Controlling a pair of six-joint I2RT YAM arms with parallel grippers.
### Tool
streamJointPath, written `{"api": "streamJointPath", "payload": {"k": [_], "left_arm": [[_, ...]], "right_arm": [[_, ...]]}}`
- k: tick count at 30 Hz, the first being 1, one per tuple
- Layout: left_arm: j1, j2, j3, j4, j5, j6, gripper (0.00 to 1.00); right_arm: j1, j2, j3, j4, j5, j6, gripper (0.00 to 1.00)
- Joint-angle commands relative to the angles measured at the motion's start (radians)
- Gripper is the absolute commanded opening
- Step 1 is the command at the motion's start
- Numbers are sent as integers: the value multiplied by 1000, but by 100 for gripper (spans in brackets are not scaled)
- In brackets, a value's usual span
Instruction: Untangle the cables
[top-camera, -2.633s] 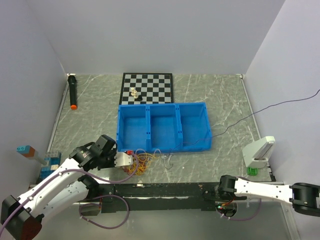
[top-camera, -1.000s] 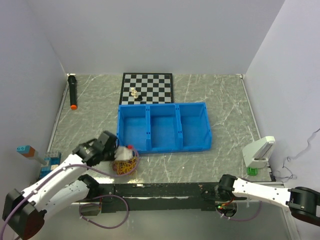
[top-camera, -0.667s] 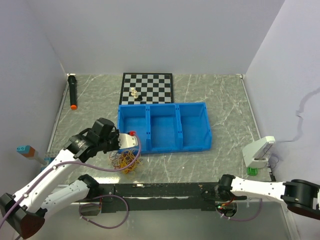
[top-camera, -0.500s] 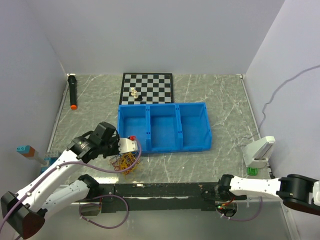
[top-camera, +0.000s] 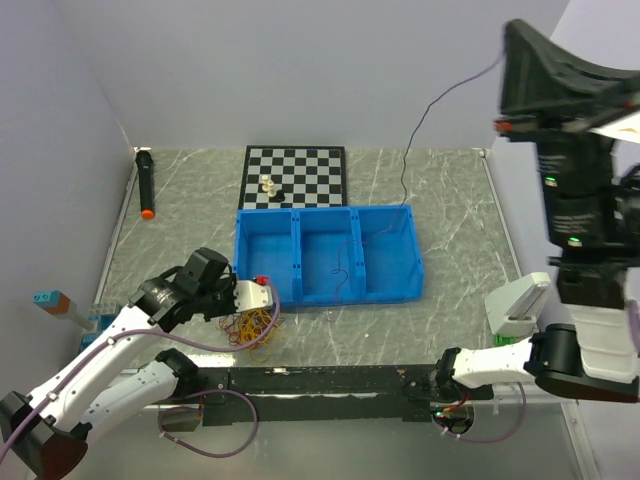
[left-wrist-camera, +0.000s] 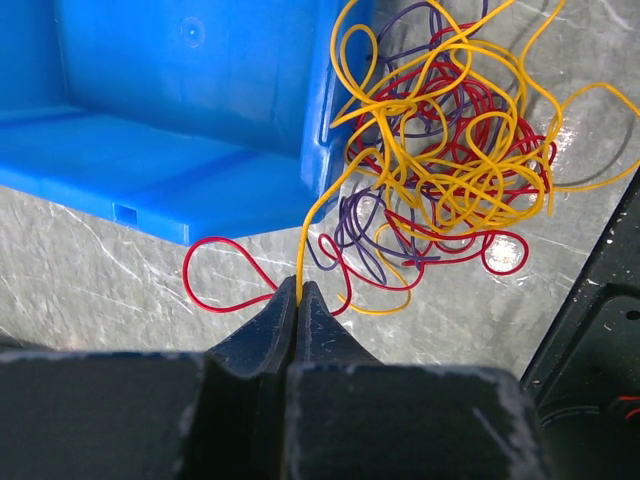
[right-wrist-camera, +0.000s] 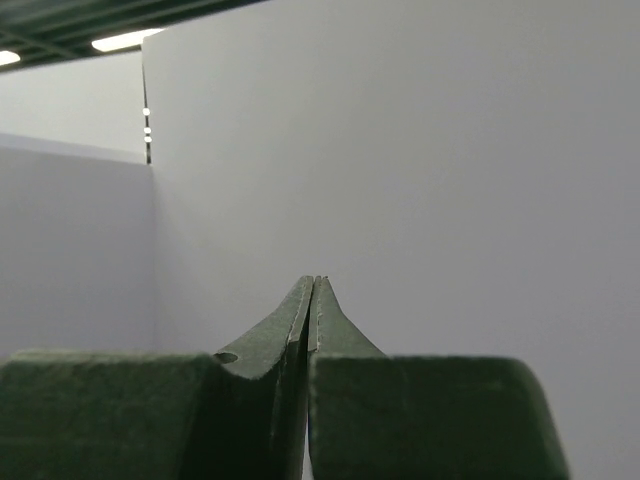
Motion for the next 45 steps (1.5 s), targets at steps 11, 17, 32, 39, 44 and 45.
{"api": "streamJointPath", "payload": {"k": [11,17,32,39,44,45], "left_arm": [[3,-38,-50,2,28,3,1],[3,-38,-71,16,22,8,1],[5,-29,-79,23,17,-1,1],[3,-38,-76,13,22,-9,1],[3,-46,-84,16,14,-3,1],[3,-47,-85,16,14,-6,1]], "right_arm": [[-105,110,56,84,-4,-19,0],[-139,136,113,95,2,-15,0],[-183,81,69,147,4,6,0],[-260,69,14,127,-10,86,0],[-306,84,27,106,-24,127,0],[-310,86,33,100,-24,133,0]]}}
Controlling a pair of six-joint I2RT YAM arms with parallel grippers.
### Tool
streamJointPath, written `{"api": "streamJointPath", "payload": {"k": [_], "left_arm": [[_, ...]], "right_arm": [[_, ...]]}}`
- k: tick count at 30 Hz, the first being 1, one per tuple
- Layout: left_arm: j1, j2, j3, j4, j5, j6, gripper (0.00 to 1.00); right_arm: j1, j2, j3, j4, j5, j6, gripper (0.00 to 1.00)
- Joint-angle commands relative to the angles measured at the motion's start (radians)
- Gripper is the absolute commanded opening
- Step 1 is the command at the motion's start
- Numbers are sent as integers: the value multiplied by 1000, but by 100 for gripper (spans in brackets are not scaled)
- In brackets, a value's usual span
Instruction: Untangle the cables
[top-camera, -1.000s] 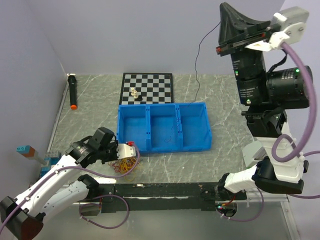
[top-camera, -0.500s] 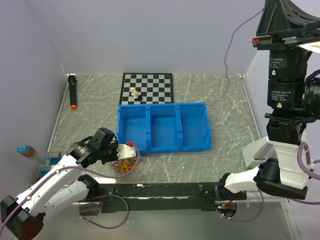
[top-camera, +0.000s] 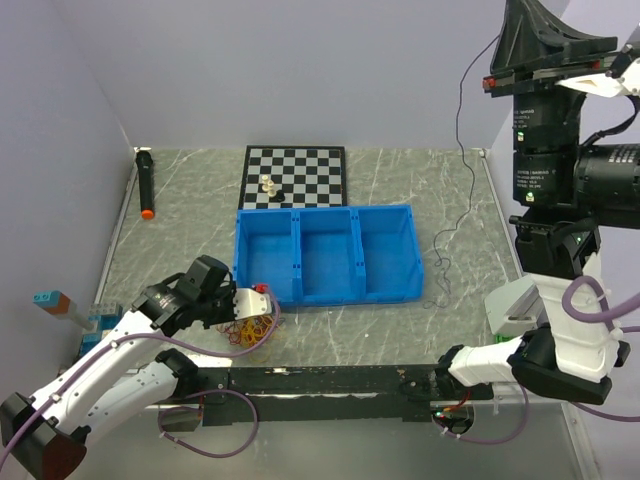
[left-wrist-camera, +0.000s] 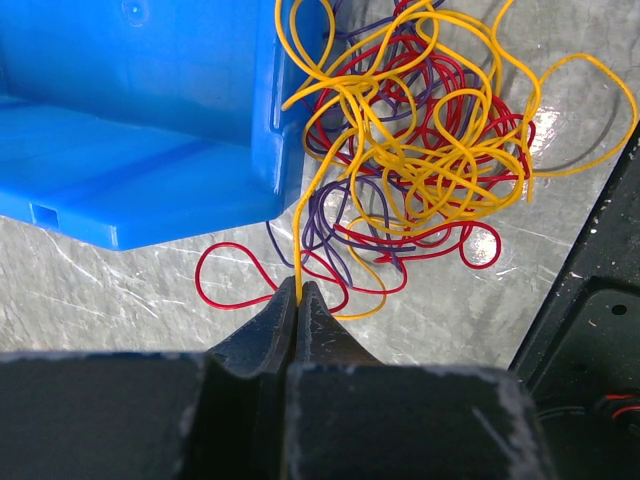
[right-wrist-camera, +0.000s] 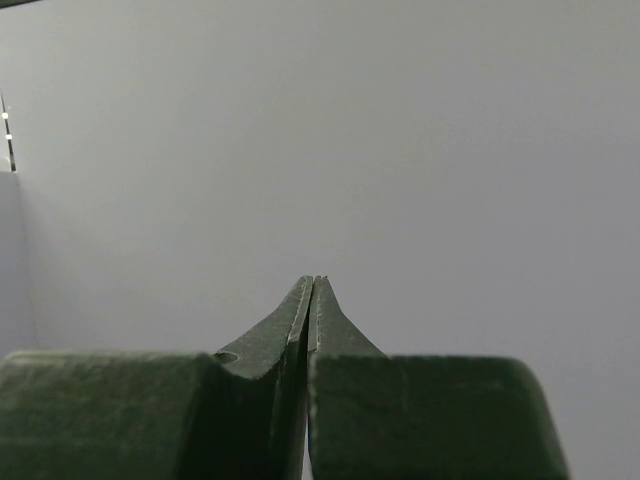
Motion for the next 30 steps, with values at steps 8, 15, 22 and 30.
{"api": "streamJointPath", "payload": {"k": [8,15,22,30], "left_arm": [[3,-13,-7,13,5,-9,1],[3,-22,-10,11,3,-12,1],[3,-29,-16,7,-8,-4,1],[5,-23,-7,7,-2,-10,1]], "right_arm": [[-41,40,80,-26,-37,64,0],[-68,14,-32,5,-28,74,0],[-136,-52,-227,31,-20,146,0],[-159,-124,-409,34,1,196,0]]}}
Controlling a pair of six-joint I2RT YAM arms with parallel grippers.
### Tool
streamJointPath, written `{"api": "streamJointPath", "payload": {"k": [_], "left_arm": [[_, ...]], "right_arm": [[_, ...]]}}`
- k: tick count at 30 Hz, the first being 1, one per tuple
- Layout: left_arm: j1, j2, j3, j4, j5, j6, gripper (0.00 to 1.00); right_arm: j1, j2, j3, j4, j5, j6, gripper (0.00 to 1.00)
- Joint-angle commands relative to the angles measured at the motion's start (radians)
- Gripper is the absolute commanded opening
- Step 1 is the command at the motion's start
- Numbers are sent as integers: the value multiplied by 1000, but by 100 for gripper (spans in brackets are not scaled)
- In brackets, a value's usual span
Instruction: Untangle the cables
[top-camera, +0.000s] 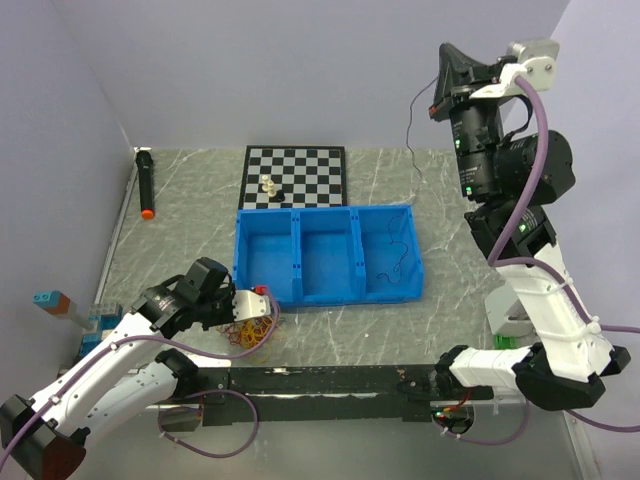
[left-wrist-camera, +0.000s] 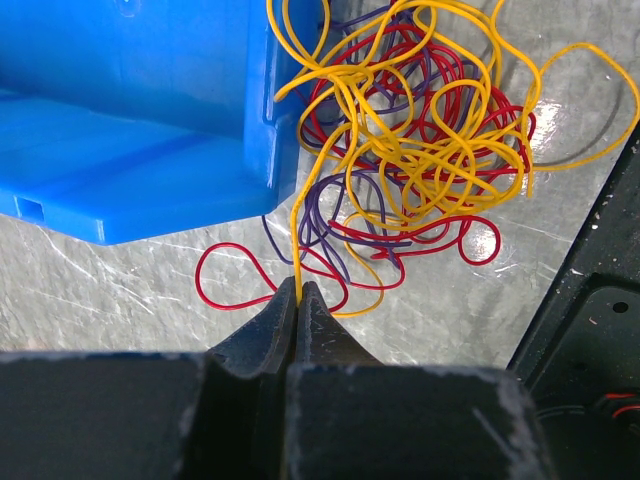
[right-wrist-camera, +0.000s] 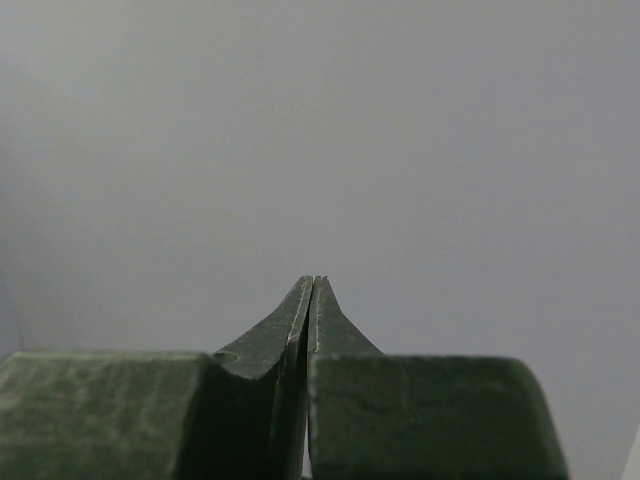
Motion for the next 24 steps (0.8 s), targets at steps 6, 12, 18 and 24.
{"api": "streamJointPath", "payload": {"k": [6,12,18,24], "left_arm": [[3,-7,56,-5,26,-22,1],[3,7,128,-29,58,-37,1],[3,7,164,-39,67,-51,1],[3,13,228,-52,99,-77,1]], "right_arm": [[-14,-174,-396,33,95,153,0],[-17,-284,-743,-54,132,449,0],[-19,-277,-933,-223,245,667,0],[-27,-130,-932,-408,204,834,0]]}}
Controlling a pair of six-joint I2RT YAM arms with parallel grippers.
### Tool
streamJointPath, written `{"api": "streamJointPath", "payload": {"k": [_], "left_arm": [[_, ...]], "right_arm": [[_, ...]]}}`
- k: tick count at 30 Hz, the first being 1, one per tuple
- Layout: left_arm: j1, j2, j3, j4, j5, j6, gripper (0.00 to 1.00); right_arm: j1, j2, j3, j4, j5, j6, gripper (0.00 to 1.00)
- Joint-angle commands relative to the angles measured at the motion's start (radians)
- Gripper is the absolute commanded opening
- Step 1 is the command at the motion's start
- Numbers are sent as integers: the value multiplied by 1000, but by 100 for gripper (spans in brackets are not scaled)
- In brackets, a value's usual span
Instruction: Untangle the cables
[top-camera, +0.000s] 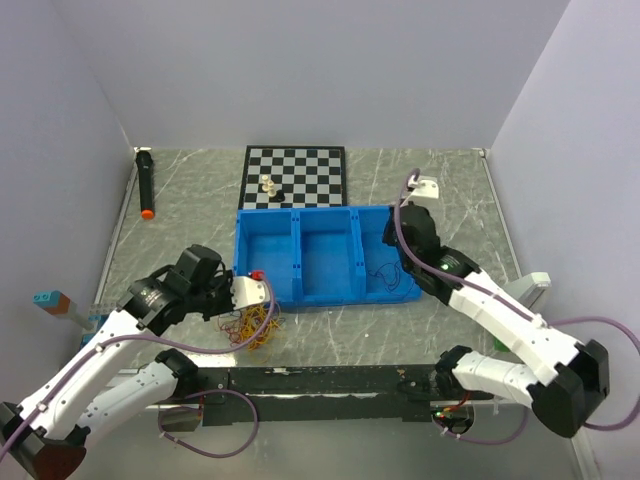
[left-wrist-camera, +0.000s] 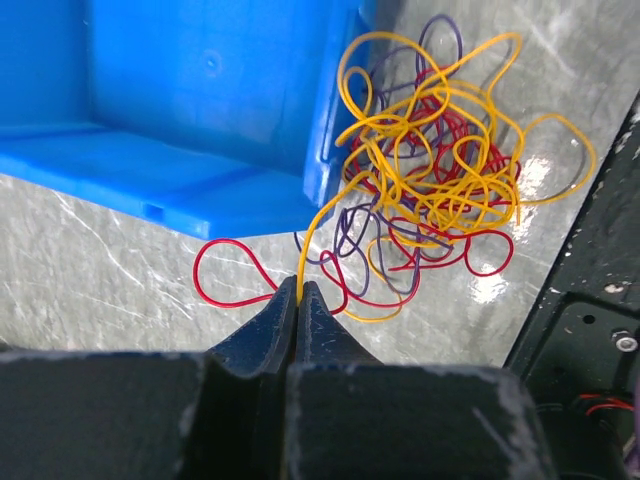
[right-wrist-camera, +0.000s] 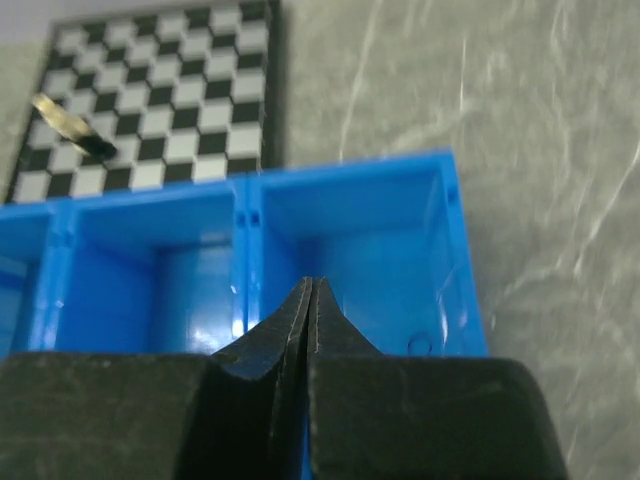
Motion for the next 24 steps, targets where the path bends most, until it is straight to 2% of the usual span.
{"api": "streamJointPath", "payload": {"k": [1,2,3,5,7,9,10,14,19,24], "left_arm": [[3,12,98,-11,63,-38,1],[3,18,112,-15,75,-43,1],[3,23,127,-21,84,-49,1],[3,25,153,-37,98,-54,1],[3,20,161,-46,100,-57,1],[3,8,149,-47,95,-55,1],[3,-1,138,-46,94,-55,1],[3,-38,78,-29,89,-66,1],[3,-109,38,22,101,-107,1],[3,-172,-34,46,65,-127,1]], "right_arm": [[-13,126,34,-152,-9,202,0],[-13,169,39,-161,-44,218,0],[-14,202,42,-163,-76,226,4],[-14,228,48,-151,-136,217,31],[-14,207,40,-126,-176,208,67],[-14,167,34,-112,-199,200,83],[-13,147,32,-118,-207,196,87],[44,-5,-46,-83,-267,182,93],[257,-203,-251,73,-366,165,89],[469,-108,-369,198,-376,193,89]]}}
